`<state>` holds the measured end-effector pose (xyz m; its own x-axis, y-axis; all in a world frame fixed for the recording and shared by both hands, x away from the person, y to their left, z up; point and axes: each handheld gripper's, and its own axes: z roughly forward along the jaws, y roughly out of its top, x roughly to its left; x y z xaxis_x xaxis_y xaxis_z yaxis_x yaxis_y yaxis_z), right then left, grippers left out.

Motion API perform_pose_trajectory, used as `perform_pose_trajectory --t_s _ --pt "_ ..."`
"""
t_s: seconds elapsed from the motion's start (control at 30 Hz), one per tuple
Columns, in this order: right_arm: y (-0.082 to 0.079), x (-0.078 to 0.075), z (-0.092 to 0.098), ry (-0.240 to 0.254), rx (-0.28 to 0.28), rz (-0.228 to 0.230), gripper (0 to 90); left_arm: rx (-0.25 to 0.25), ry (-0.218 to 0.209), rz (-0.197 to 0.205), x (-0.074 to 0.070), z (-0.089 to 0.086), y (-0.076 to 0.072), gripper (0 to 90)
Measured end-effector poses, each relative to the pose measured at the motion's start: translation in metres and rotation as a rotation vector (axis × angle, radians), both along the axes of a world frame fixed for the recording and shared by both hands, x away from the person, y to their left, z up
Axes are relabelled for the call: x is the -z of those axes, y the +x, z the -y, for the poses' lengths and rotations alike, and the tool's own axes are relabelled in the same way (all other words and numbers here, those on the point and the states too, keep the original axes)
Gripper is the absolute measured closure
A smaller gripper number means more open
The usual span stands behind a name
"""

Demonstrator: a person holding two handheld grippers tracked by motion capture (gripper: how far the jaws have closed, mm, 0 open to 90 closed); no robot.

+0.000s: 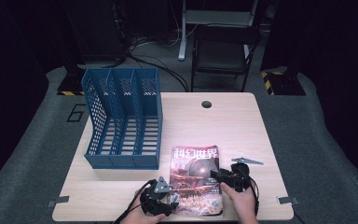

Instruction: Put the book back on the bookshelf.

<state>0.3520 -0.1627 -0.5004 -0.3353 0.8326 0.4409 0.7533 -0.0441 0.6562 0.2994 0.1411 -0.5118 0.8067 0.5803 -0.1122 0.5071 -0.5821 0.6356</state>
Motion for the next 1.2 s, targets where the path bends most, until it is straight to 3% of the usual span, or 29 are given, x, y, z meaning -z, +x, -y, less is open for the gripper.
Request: perform_pose_trajectory --t_s 0.17,0.23,0.4,0.5,0.57,0.77,0.93,1.2 --pt "-0.004 -0.009 0.001 0.09 -0.027 0.042 48.2 -0.002 -0.002 0.002 0.0 0.0 0.0 38.7" --pt "-0.005 -0.011 0.0 0.095 -0.04 0.051 48.4 -0.004 -0.002 0.008 0.0 0.0 0.0 38.7" --pt "0.002 -0.005 0.0 0.095 -0.027 0.031 49.1 0.008 0.001 0.003 0.0 -0.001 0.0 38.7" --pt "0.01 0.001 0.0 0.119 -0.007 0.003 49.1 -0.001 -0.004 0.009 0.001 0.0 -0.001 38.7" --pt "0.014 0.005 0.0 0.117 -0.011 -0.003 49.1 0.005 0.001 0.01 0.001 -0.001 0.0 38.7" --pt "0.022 0.016 -0.004 0.038 -0.037 -0.015 48.8 0.005 -0.011 0.02 0.002 -0.002 -0.001 38.8" --pt "0.025 0.018 -0.005 0.048 -0.049 -0.042 50.0 -0.002 -0.018 0.027 0.003 -0.003 -0.002 38.9" --pt "0.024 0.015 -0.005 0.022 -0.078 -0.088 53.3 0.001 -0.02 0.023 0.003 -0.003 -0.002 38.9"
